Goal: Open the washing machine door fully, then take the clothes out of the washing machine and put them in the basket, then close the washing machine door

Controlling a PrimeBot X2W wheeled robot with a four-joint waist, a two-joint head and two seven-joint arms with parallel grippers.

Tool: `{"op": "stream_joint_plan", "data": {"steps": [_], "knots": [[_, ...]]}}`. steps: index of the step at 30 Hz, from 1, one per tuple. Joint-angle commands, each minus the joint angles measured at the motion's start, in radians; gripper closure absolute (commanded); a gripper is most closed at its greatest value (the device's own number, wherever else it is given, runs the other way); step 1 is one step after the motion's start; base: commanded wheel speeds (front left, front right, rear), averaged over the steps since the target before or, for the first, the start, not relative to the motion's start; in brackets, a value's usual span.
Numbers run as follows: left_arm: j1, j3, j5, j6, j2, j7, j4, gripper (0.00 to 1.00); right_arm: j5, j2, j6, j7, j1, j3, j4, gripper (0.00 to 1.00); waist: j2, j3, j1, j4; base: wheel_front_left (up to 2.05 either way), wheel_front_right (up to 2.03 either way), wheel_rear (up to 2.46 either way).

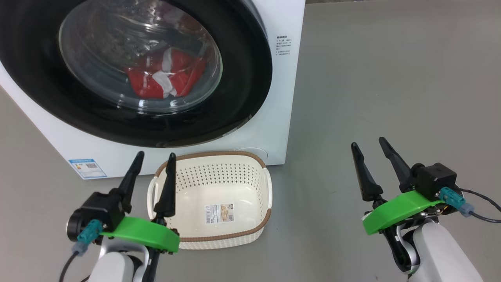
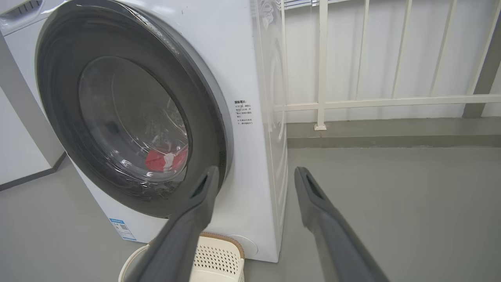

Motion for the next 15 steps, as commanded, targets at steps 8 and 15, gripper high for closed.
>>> {"op": "stream_joint_plan", "data": {"steps": [8, 15], "knots": [[-0.055, 0.019, 0.086, 0.01, 0.015, -0.029, -0.015, 0.0, -0.094, -0.002, -0.001, -0.031, -0.059, 0.028, -0.018, 0.0, 0.0, 0.003, 0.0, 0.007, 0.0, 0.0, 0.0], [-0.058, 0.024, 0.09, 0.009, 0.015, -0.029, -0.017, 0.0, -0.092, -0.002, -0.001, -0.031, -0.061, 0.023, -0.021, 0.0, 0.0, 0.008, 0.0, 0.013, 0.0, 0.0, 0.0]]}}
